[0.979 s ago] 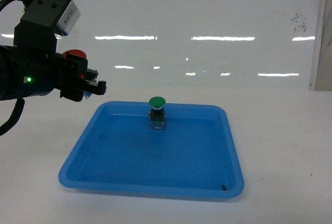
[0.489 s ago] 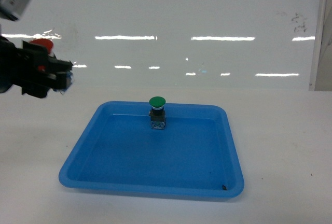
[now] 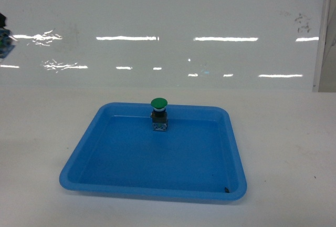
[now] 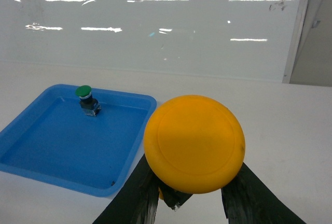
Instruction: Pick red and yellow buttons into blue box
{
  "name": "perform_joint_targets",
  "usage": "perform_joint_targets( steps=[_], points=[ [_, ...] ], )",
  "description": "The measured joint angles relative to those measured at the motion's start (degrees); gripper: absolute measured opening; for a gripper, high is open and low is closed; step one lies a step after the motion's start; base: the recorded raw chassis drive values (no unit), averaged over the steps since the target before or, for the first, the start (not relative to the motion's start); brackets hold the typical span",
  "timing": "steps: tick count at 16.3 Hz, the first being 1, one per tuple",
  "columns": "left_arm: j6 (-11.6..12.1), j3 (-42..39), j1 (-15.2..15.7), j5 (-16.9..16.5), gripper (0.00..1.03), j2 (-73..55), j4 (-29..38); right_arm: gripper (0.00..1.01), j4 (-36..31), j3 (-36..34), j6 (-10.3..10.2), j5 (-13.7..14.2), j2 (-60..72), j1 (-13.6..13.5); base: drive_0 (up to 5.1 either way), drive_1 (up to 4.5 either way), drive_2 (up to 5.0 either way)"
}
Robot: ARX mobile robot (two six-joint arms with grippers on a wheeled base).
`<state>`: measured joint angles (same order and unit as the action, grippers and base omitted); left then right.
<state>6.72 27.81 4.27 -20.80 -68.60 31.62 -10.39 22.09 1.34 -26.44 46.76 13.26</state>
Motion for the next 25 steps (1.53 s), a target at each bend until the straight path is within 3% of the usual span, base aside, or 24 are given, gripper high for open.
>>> perform_joint_targets(
  steps=[4,11,13,17,21,23,25],
  points=[
    [-0.1,-3.3,4.6,-4.3,0.24,7.0,-3.6,0.26,0.0,0.0,0.0,0.0,0.0,0.0,0.0,0.00,0.0],
    [-0.1,-3.3,4.7,-4.3,0.24,7.0,-3.7,0.26,-1.0,0.4,0.0,0.0,0.8,0.3,0.0,0.00,0.0],
    [-0.1,-3.3,4.7,-4.4,0.24,7.0,-3.7,0.26,1.4,1.1,-0.5,-0.5,-1.2,1.5,0.0,0.00,0.0],
    [0.0,-3.3,5.7,-5.4,0.24,7.9,-5.5,0.26,8.5,3.6,-2.3,-6.1,-9.5,6.5,0.0,0.00,0.0],
    [-1.0,-3.3,8.3,-9.4,0.24,16.2,-10.6,0.26,13.4,4.7,-3.7,-13.2,-14.4,14.3,0.0,0.00,0.0],
    [-1.9,-3.3,9.0,-10.2,0.24,15.8,-10.8,0.26,10.9,4.7,-3.3,-15.7,-12.6,16.9,0.0,0.00,0.0],
    [-1.9,-3.3,8.9,-9.7,0.24,14.3,-10.6,0.26,7.2,4.7,-1.0,-16.0,-5.6,19.0,0.0,0.00,0.0]
  ],
)
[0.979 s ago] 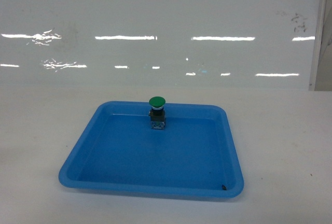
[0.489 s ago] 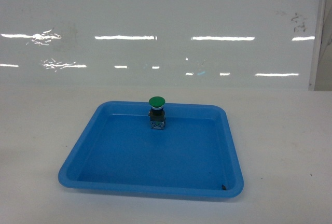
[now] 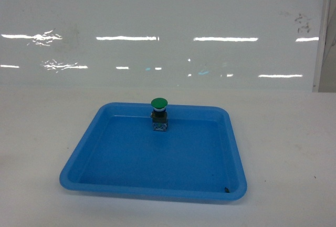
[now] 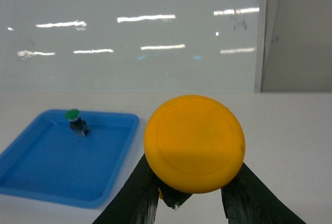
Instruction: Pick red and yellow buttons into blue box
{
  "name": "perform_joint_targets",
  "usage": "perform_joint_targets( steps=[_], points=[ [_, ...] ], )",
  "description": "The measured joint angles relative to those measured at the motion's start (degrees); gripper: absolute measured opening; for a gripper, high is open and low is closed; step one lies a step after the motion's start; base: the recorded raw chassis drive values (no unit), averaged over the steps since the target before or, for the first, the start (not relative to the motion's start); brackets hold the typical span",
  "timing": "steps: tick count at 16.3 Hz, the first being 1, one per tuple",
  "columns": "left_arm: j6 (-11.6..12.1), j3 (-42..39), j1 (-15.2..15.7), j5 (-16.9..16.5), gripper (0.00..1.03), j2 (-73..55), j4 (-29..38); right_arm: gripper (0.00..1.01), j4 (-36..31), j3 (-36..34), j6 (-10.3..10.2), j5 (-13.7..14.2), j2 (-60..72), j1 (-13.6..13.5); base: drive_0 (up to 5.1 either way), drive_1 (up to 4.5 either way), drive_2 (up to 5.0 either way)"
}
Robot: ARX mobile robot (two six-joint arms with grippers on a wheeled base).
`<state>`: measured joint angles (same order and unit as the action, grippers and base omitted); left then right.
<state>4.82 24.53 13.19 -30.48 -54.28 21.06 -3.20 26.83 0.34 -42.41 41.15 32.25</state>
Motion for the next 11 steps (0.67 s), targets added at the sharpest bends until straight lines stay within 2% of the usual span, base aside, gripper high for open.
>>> perform_joint_targets(
  steps=[3,4,5,6,7,9,11],
  points=[
    [-0.1,0.0,-0.4,0.7,0.24,-1.4,1.0,0.26,-3.1,0.1,4.3,-1.2,7.5,5.4,0.0,0.00,0.0],
    [-0.1,0.0,-0.8,1.1,0.24,-2.0,1.7,0.26,-3.4,0.1,5.4,-1.4,7.8,6.1,0.0,0.00,0.0],
    [-0.1,0.0,-0.8,1.3,0.24,-2.6,1.7,0.26,-2.7,0.0,5.6,-2.1,7.4,5.5,0.0,0.00,0.0],
    [-0.1,0.0,-0.9,1.6,0.24,-3.1,2.1,0.26,-2.8,-0.1,5.5,-2.0,6.3,3.5,0.0,0.00,0.0],
    [-0.1,0.0,-1.0,2.0,0.24,-3.7,2.3,0.26,-3.1,-0.3,4.7,-1.4,4.2,0.3,0.0,0.00,0.0],
    [0.0,0.0,-1.4,2.4,0.24,-4.6,3.0,0.26,-3.2,-0.9,2.6,2.1,1.6,-5.9,0.0,0.00,0.0],
    [0.1,0.0,-1.4,2.8,0.24,-5.7,3.6,0.26,-3.0,-2.0,-0.2,6.8,0.0,-13.9,0.0,0.00,0.0]
  ],
)
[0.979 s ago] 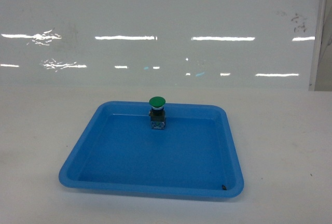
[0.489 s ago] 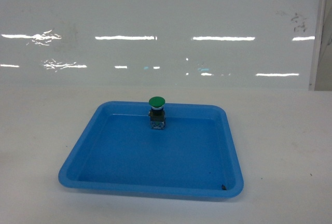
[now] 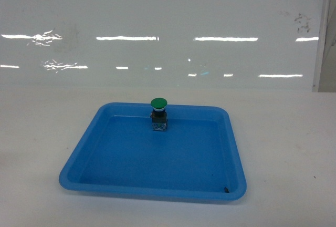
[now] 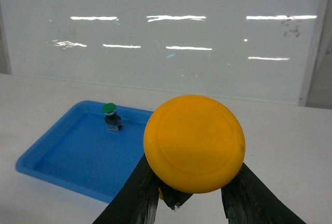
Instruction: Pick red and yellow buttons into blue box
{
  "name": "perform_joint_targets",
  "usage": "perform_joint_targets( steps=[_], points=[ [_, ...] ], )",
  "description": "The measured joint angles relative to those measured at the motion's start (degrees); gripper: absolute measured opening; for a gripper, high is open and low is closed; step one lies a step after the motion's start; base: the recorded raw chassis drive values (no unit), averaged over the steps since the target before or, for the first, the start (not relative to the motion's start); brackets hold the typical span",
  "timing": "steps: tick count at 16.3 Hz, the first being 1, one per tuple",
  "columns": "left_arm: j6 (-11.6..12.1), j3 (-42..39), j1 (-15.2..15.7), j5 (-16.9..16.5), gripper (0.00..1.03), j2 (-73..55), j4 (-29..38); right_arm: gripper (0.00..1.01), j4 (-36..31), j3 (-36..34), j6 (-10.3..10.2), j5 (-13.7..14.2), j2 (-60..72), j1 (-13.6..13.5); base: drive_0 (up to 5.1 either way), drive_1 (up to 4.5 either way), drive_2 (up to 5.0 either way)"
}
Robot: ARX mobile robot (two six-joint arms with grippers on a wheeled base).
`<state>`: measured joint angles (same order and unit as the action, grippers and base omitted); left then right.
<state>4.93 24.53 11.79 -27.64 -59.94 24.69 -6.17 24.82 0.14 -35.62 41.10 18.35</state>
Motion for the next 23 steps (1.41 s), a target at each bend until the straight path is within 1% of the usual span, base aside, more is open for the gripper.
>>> perform_joint_targets(
  steps=[4,6,7,8,10,12,17,19,23],
  points=[
    [0.0,0.0,-0.6,0.3,0.24,-1.2,1.1,0.26,0.0,-0.3,-4.8,8.9,-4.3,-16.0,0.0,0.00,0.0],
    [0.0,0.0,-0.8,0.5,0.24,-1.6,1.1,0.26,1.2,-0.3,-6.3,12.5,-6.5,-22.2,0.0,0.00,0.0],
    [0.0,0.0,-0.8,0.5,0.24,-1.6,1.2,0.26,1.2,-0.3,-6.6,13.7,-7.1,-23.9,0.0,0.00,0.0],
    [-0.1,0.0,-0.8,0.5,0.24,-1.6,1.3,0.26,1.2,-0.3,-6.6,14.1,-7.6,-24.8,0.0,0.00,0.0],
    [-0.1,0.0,-0.9,0.5,0.24,-1.6,1.3,0.26,3.3,-0.4,-6.6,15.3,-8.7,-24.7,0.0,0.00,0.0],
    [-0.2,0.0,-0.9,0.5,0.24,-1.6,1.4,0.26,4.9,-0.6,-6.6,15.5,-11.4,-25.2,0.0,0.00,0.0],
    [-0.2,0.0,-0.5,0.5,0.24,-1.6,1.3,0.26,9.9,-3.4,-6.5,15.3,-16.0,-25.5,0.0,0.00,0.0],
    [-0.2,0.0,-0.7,0.5,0.24,-1.5,0.9,0.26,11.3,-3.4,-6.0,14.6,-16.5,-25.2,0.0,0.00,0.0],
    [-0.2,0.0,-0.7,0.5,0.24,-1.4,0.9,0.26,11.4,-3.4,-5.9,14.5,-16.5,-25.0,0.0,0.00,0.0]
  ],
)
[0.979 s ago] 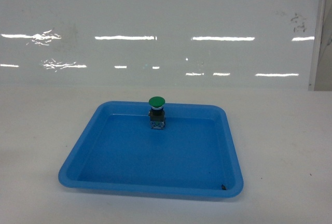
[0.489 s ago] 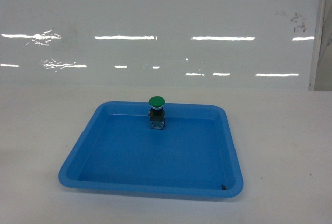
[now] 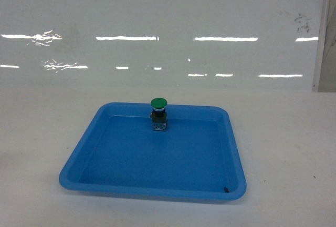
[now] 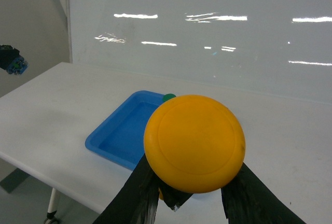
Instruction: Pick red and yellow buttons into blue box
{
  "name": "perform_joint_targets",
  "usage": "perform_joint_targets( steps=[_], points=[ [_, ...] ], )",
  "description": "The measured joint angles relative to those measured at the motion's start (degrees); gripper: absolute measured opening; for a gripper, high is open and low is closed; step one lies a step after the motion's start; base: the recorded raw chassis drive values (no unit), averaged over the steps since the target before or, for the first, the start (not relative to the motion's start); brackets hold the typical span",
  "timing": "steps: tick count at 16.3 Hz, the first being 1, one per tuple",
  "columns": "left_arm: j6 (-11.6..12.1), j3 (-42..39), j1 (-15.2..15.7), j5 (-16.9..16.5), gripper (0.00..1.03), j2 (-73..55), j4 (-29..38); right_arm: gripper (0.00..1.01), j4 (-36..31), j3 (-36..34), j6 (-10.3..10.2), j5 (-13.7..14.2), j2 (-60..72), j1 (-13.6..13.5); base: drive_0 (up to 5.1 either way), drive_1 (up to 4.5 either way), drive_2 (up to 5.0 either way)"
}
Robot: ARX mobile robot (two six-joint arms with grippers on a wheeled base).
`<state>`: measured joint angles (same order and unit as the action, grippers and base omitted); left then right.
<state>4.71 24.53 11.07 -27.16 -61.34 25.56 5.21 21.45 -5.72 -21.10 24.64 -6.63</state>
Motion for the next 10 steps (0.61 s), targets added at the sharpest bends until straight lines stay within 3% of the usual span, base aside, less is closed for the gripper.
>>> perform_joint_targets(
  steps=[4,10],
  points=[
    [0.0,-1.0,2.5,-2.9,0.24,3.9,-2.1,0.26,0.0,0.0,0.0,0.0,0.0,0.0,0.0,0.00,0.0],
    [-0.2,-5.6,3.7,-6.0,0.24,8.3,-5.5,0.26,0.0,0.0,0.2,0.0,0.0,0.0,0.0,0.00,0.0]
  ],
)
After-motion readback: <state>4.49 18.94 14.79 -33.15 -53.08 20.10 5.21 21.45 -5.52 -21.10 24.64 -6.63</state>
